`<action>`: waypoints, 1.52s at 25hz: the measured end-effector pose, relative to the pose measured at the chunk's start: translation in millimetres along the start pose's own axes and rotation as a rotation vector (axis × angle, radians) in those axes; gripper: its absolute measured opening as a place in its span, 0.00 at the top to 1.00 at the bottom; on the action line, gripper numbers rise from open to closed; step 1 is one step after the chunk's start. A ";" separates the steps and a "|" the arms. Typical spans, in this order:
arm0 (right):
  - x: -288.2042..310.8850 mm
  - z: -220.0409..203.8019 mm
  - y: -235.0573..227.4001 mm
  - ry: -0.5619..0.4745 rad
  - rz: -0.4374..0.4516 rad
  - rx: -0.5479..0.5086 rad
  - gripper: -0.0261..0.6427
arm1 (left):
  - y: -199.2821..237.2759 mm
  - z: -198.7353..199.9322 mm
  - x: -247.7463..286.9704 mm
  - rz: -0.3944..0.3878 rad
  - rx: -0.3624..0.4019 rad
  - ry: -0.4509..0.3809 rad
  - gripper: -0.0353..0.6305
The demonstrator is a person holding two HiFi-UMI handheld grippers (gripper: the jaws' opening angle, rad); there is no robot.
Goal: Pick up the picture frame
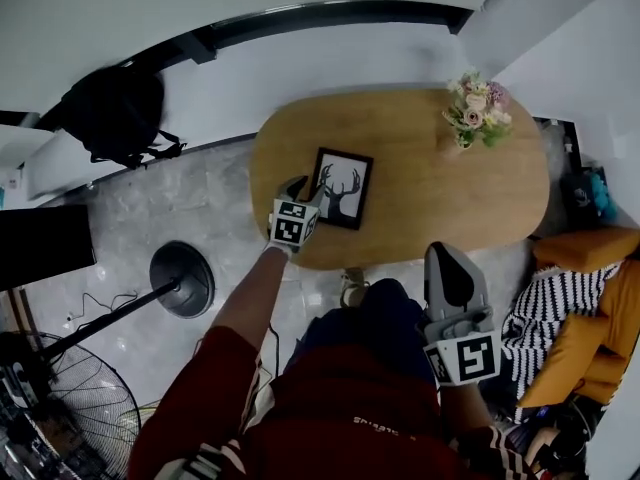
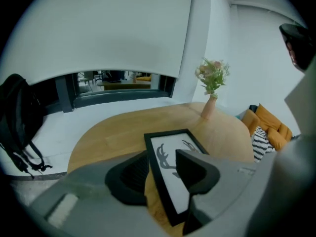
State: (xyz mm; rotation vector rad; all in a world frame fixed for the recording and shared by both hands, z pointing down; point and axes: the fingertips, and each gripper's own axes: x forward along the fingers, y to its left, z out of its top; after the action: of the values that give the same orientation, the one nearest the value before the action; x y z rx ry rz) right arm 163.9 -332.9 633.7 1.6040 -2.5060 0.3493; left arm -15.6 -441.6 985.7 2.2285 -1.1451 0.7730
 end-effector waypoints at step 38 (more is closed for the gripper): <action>-10.2 9.4 -12.8 0.109 -0.022 0.085 0.97 | 19.6 25.8 -16.3 0.116 -0.260 0.070 0.83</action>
State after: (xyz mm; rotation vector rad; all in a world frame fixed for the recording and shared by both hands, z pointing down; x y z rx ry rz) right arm 179.9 -331.6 623.6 1.5949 -2.4218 0.5314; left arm -33.4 -459.8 959.9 1.9222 -1.2712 0.6977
